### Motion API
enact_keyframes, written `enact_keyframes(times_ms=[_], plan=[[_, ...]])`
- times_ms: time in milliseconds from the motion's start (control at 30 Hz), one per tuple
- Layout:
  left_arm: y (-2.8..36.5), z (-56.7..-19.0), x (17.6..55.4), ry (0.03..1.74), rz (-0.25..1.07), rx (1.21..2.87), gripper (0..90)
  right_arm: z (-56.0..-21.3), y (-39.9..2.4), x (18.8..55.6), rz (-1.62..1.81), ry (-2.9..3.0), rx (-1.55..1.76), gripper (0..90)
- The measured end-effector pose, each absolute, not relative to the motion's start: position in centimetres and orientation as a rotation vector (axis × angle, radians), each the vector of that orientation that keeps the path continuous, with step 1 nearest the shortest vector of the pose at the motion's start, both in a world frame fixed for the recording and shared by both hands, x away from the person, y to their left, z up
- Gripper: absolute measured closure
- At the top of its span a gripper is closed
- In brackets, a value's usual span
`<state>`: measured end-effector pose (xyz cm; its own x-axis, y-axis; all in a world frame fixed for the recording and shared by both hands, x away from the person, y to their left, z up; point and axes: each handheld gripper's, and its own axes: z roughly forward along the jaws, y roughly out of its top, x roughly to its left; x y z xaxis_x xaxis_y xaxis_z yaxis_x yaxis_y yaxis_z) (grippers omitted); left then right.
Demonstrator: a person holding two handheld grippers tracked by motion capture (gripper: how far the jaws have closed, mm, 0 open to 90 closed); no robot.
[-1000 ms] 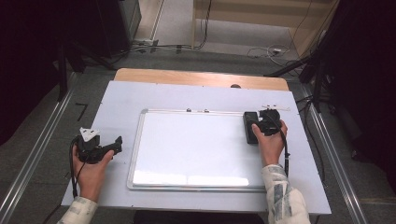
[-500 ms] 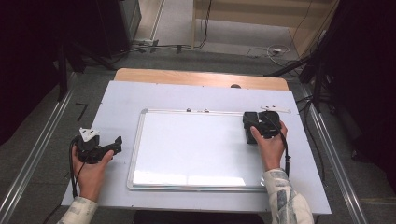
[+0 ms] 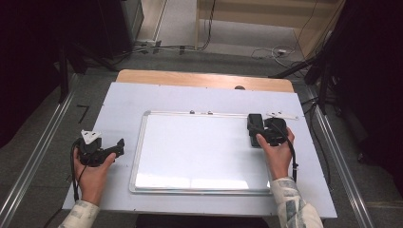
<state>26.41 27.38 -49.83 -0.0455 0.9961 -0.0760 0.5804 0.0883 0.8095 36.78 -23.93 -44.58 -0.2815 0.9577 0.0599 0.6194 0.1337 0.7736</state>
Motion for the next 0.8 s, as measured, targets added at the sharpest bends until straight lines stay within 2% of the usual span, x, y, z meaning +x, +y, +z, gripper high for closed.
enact_keyframes(times_ms=[800], plan=[[27.3, -49.8, 26.3, 1.703, 0.798, 1.569, 7.9, -44.5, -25.9, 33.9, 1.006, 1.996, 1.481, 23.9]])
